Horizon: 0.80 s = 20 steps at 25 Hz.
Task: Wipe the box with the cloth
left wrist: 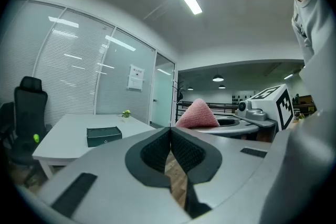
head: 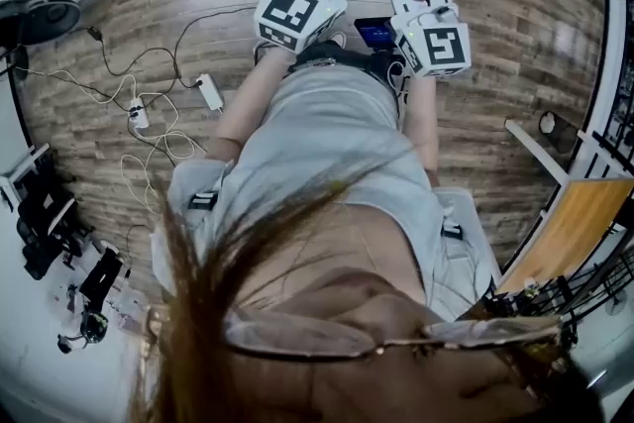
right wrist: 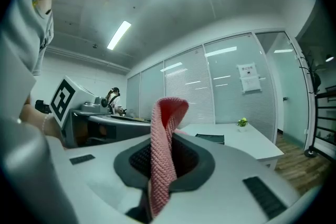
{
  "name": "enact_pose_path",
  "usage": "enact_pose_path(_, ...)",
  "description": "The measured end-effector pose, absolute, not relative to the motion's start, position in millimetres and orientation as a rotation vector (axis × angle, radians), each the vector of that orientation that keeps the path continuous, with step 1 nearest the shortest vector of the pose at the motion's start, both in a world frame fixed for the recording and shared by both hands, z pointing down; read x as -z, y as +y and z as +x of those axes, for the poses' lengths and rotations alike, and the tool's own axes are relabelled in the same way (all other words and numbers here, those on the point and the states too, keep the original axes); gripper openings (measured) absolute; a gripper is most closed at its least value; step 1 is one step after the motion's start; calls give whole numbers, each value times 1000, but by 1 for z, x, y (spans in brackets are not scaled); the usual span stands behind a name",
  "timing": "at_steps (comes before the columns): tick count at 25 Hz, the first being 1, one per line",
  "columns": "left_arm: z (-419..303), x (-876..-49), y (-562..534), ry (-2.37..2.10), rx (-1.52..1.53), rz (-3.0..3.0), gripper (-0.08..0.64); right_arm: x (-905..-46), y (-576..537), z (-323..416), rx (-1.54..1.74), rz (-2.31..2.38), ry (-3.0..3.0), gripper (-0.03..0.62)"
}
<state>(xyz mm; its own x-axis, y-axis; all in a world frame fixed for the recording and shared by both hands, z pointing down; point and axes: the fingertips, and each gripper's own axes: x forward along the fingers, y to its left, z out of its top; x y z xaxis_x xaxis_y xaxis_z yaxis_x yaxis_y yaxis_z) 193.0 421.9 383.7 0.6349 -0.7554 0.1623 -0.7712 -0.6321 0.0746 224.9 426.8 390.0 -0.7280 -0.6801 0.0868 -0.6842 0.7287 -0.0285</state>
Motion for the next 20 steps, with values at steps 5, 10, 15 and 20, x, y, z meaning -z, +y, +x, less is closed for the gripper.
enact_pose_path(5, 180, -384, 408, -1275, -163, 2709, 30, -393, 412, 212, -98, 1118, -2842, 37)
enact_pose_path(10, 161, -389, 379, -1278, -137, 2711, 30, -399, 382, 194, -93, 1132, -2830, 37)
enact_pose_path(15, 142, -388, 335, -1249, -120, 2725, 31, -397, 339, 176, -92, 1177, -2816, 37)
enact_pose_path(20, 122, -386, 296, -1205, -136, 2740, 31, -391, 298, 154, -80, 1211, -2796, 38)
